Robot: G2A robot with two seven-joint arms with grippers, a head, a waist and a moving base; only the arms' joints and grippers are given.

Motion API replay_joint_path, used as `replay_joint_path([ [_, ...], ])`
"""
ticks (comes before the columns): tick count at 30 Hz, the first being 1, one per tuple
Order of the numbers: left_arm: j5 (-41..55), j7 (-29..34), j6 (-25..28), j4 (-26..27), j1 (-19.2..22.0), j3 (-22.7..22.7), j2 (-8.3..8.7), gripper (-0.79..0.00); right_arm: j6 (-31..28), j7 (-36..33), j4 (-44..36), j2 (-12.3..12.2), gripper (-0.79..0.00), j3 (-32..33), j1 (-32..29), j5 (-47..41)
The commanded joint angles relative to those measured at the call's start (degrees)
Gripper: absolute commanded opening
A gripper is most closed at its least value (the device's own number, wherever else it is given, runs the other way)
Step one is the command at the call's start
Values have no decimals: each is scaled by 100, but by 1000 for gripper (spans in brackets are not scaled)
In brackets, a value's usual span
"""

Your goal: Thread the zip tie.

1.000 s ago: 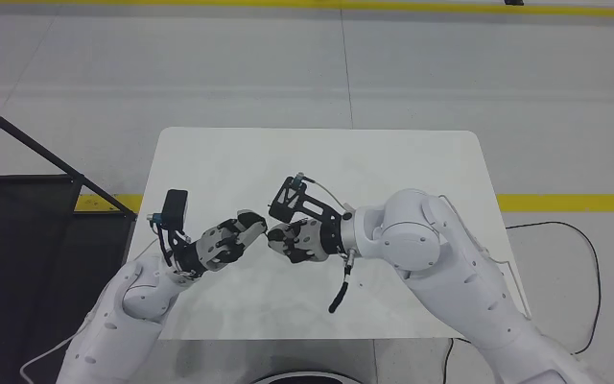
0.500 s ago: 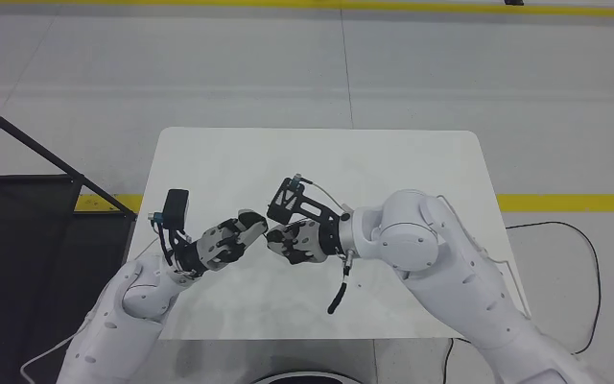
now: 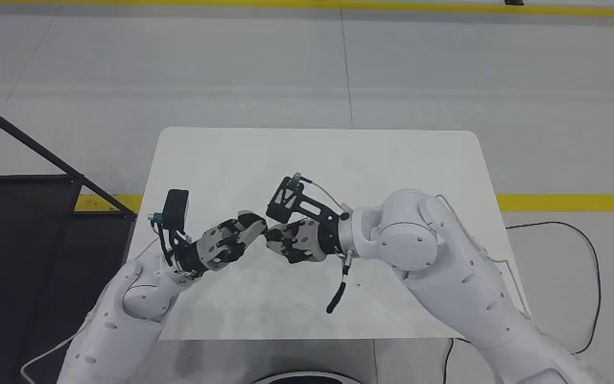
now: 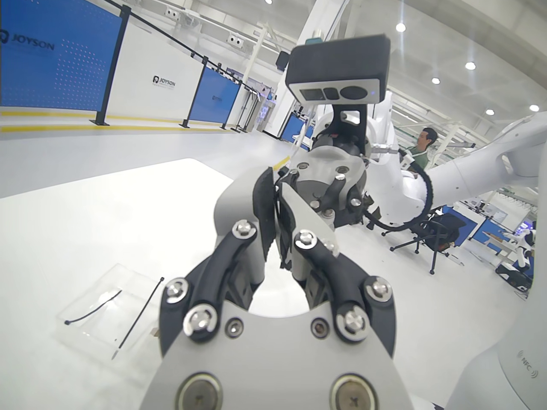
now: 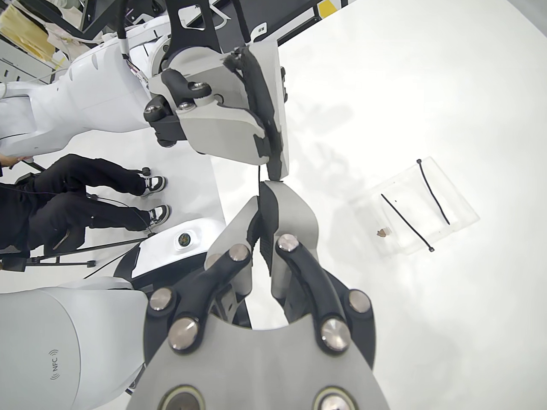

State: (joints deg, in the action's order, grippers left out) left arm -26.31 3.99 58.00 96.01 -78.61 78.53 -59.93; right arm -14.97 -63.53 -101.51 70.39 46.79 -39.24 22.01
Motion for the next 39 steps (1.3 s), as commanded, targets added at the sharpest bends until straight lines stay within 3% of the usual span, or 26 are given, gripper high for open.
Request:
replay_joint_path([
  [1,11,11,0,-2,4,0,-1,-653,-12,9,-7,-3,-785,8,-11,-5],
  [24,26,76,0,-23,27,-11,-18,-683,-45,64,-19,-24,-785,65,-65,-39],
  [28,23,80,-2,-28,29,-8,-22,-702,-35,50,-20,-26,-785,64,-61,-33],
  [31,17,64,0,-26,28,-1,-26,-785,-38,41,-17,-27,-785,60,-55,-29],
  [39,-12,43,0,-32,17,4,-36,-785,-20,16,0,-23,-785,39,-28,-35],
])
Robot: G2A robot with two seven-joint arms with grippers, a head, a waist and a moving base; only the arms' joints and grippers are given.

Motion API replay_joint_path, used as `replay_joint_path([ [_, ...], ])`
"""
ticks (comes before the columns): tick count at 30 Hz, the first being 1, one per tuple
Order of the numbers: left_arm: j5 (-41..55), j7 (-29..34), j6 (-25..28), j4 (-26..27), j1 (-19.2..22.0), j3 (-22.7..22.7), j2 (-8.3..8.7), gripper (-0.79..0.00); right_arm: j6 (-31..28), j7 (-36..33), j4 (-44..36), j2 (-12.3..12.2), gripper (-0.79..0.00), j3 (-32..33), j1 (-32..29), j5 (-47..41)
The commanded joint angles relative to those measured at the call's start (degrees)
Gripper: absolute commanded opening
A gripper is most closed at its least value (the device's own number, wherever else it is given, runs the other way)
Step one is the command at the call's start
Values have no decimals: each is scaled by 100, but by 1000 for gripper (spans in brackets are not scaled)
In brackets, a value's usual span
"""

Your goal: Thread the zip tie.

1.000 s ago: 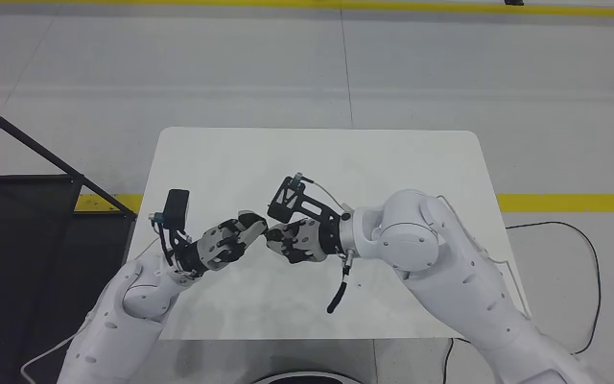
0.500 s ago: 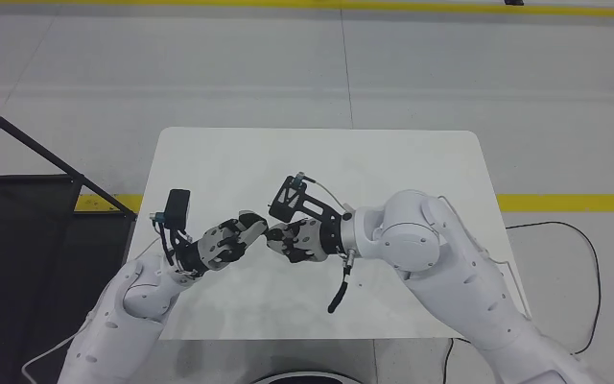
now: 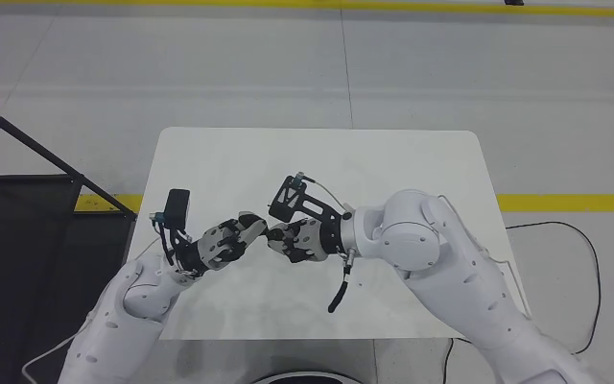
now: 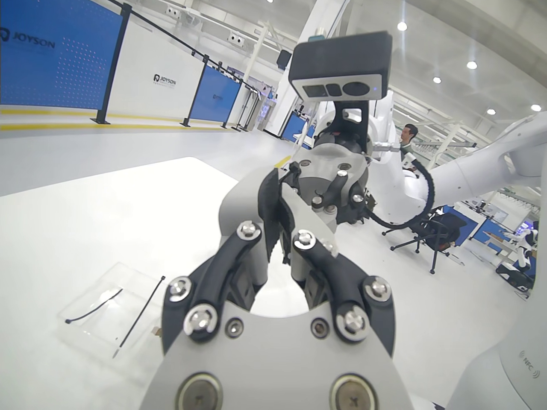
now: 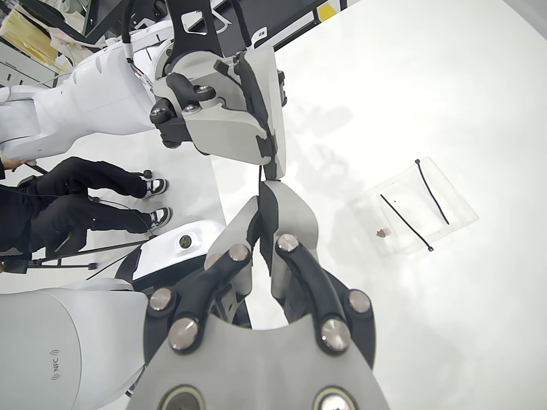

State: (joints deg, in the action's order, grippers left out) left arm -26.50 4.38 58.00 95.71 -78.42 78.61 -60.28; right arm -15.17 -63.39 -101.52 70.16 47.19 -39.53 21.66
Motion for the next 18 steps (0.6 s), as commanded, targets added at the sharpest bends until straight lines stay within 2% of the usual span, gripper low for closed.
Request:
replay_joint_path([
  [1,10,8,0,-2,-1,-4,-1,-785,1,3,2,0,-785,-2,3,-1],
  [6,10,11,0,5,-3,0,-3,-785,4,4,1,0,-785,-5,6,-3],
  [7,8,10,0,6,-5,1,-4,-785,15,7,3,0,-653,-3,5,-3],
  [8,8,7,-1,0,-7,5,-4,-785,25,11,4,-1,-446,0,4,-4],
  [9,10,2,0,-2,-10,7,-5,-785,38,12,3,-2,-182,7,6,-1],
  [10,13,-6,-11,-5,-13,12,-7,-785,47,18,0,-4,-132,17,3,1],
  [11,19,-12,-16,-6,-16,17,-8,-785,55,17,-3,-7,-6,29,-3,0],
  [18,266,41,-132,-13,-95,141,9,-785,36,-11,-159,-98,0,335,-221,16],
])
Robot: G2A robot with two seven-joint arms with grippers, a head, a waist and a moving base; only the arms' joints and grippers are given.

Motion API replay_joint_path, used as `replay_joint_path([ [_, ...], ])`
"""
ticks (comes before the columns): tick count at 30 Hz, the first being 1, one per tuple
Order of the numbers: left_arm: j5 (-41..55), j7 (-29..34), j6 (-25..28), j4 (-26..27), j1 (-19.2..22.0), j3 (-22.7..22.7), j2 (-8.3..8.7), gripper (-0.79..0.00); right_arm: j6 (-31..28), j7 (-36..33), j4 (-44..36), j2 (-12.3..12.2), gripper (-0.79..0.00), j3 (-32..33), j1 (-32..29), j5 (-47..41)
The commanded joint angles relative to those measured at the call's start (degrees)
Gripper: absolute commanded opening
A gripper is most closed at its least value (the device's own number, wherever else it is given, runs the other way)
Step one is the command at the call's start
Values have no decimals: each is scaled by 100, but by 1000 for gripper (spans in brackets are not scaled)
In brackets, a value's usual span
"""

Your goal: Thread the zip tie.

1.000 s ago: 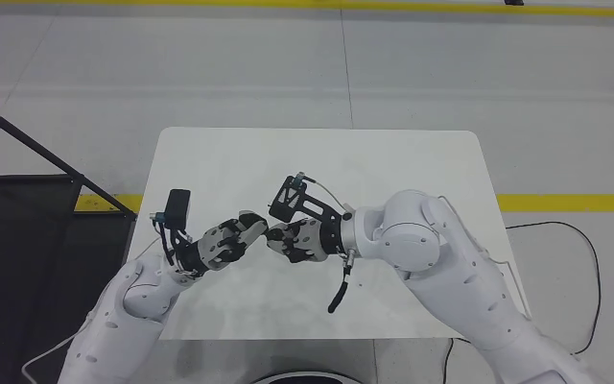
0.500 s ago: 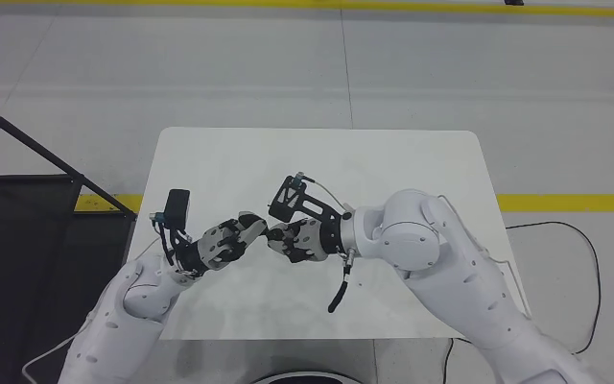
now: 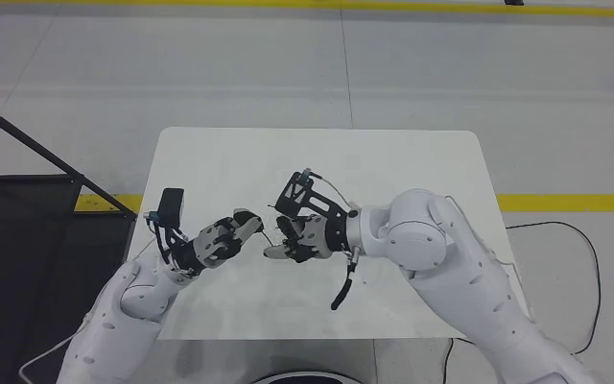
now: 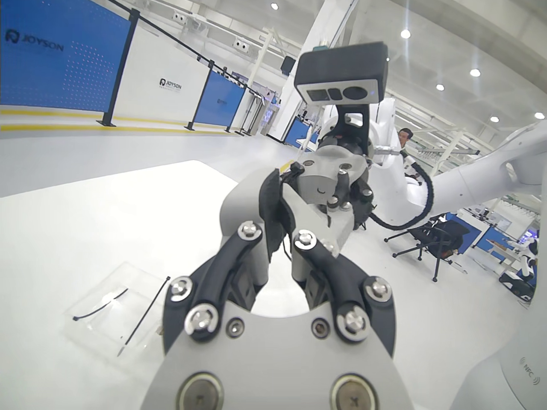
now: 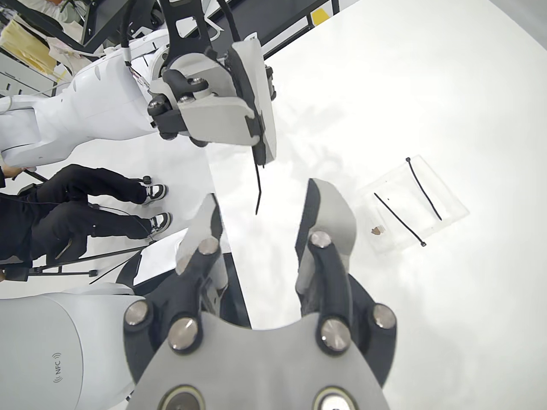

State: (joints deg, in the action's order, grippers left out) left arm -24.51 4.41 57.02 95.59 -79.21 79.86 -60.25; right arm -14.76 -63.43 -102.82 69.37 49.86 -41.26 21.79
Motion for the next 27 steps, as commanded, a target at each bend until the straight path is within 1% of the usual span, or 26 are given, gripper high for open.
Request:
replay_joint_path([
  [1,135,87,-66,-7,-31,23,11,-785,16,-13,-60,-40,0,134,-101,29],
  [4,398,332,-228,-30,-48,23,33,-785,213,-27,-180,-97,0,313,-255,217],
  [8,913,1043,-486,-87,-27,-53,87,-785,829,-293,-391,-175,0,461,-466,756],
  [19,913,1043,-486,-87,-27,-53,87,-785,829,-293,-391,-175,0,461,-466,756],
  [23,1021,812,-969,-117,20,-83,50,-785,936,-127,-180,-170,0,395,-546,919],
  [27,1219,643,-1212,-323,119,-103,17,-785,893,-94,194,-128,0,228,-446,843],
])
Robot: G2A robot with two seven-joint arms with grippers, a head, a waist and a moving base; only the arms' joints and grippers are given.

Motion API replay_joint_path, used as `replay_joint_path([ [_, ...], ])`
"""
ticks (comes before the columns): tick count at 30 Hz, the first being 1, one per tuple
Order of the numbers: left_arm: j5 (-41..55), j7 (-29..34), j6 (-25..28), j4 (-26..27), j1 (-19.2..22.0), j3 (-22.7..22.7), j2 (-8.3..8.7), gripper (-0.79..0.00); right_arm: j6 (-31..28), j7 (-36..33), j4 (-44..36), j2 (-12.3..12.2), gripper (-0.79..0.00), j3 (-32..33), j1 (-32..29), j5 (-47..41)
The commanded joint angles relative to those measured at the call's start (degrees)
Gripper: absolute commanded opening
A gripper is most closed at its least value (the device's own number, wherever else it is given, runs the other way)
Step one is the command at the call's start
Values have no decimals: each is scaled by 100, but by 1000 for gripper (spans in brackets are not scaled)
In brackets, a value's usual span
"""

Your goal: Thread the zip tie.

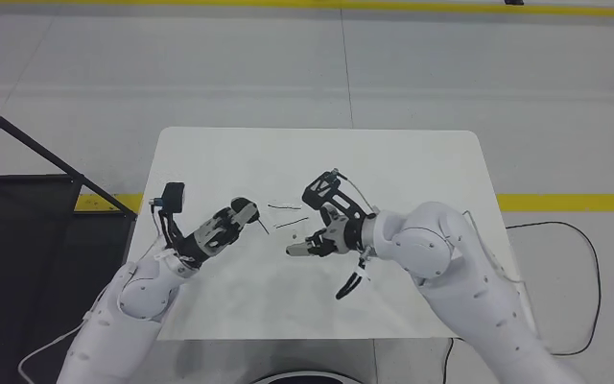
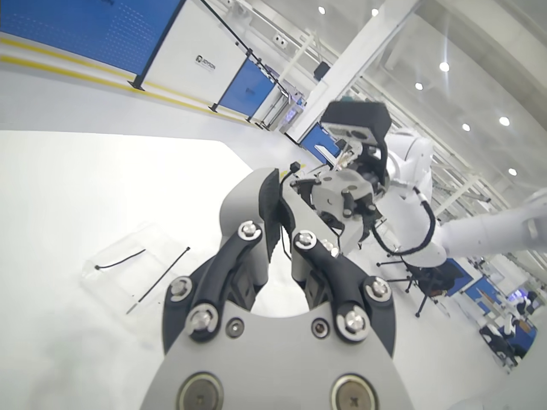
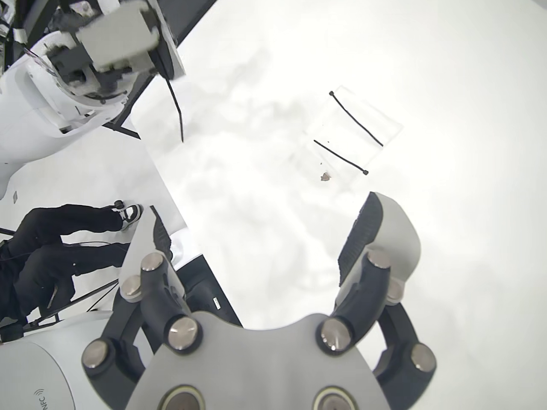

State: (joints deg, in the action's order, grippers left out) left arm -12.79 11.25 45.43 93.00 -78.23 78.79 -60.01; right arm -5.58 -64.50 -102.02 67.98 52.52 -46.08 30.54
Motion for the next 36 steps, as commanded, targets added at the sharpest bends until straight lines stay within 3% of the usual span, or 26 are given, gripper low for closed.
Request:
replay_joint_path([
  [1,95,-47,-72,-123,31,10,-10,-785,-43,39,199,24,0,-79,70,-47],
  [8,263,76,-56,-390,-4,176,4,-785,153,250,948,154,0,-389,370,-161],
  [19,324,127,-2,-416,-41,222,10,-785,159,280,956,154,0,-390,353,-156],
  [24,196,-70,-303,-333,-45,172,-27,-785,705,354,1414,244,0,-568,485,-87],
  [29,183,-259,-262,-413,-67,201,-53,-785,1054,358,2059,415,-6,-841,862,-237],
  [36,226,-290,-182,-450,-76,237,-60,-785,992,384,2830,599,-252,-1023,1232,-585],
])
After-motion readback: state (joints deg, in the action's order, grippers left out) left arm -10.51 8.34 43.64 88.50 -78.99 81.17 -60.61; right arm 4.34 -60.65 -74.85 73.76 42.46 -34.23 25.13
